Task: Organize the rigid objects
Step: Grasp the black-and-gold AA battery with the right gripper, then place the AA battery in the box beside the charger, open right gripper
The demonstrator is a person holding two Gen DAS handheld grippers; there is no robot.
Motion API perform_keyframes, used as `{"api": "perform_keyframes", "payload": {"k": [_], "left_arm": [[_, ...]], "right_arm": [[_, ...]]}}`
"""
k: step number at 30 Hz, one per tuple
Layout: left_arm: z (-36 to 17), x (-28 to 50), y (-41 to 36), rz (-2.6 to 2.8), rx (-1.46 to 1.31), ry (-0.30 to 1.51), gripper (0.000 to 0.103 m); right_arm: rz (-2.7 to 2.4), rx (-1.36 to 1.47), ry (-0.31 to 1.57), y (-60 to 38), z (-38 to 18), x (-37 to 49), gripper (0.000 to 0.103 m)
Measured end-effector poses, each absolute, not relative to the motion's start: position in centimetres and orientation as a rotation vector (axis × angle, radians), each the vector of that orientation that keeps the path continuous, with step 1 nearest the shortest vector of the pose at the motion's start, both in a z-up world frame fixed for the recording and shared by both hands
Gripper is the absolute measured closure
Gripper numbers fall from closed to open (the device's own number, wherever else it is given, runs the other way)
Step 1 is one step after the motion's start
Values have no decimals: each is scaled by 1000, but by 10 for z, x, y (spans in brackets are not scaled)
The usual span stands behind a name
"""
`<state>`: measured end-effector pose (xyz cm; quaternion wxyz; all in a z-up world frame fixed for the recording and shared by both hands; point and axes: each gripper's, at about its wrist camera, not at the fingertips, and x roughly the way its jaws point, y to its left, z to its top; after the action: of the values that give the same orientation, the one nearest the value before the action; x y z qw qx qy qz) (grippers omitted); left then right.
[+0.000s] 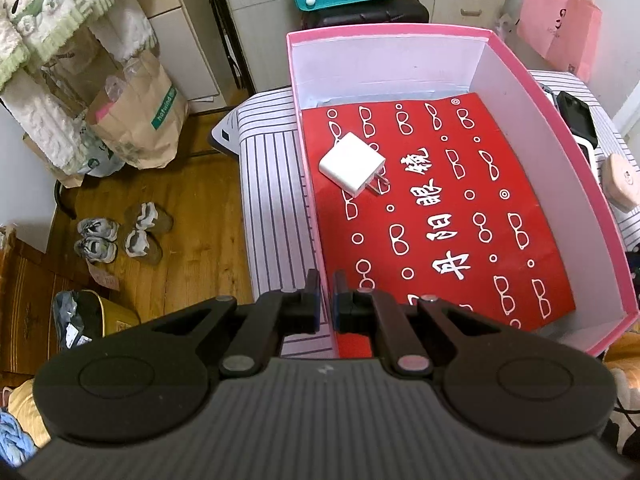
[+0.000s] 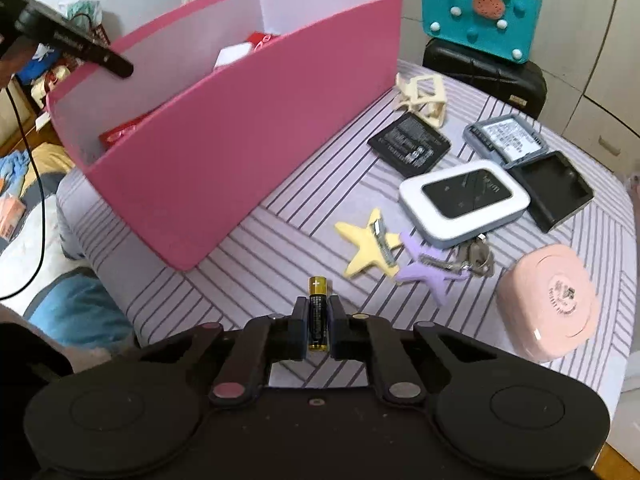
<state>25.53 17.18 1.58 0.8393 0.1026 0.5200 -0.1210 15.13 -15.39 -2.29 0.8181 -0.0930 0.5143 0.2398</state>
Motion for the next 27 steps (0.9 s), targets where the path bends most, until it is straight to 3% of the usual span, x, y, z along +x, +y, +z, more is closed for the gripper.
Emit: {"api": "perform_keyframes", "payload": {"k": [15, 27], "left_arm": [[16, 251, 171, -256, 232, 1068, 98], [23, 245, 169, -248, 229, 1077, 98]], "right_arm": [[712, -43, 801, -114, 89, 191, 91], [706, -88, 1008, -15, 40, 304, 91]]}}
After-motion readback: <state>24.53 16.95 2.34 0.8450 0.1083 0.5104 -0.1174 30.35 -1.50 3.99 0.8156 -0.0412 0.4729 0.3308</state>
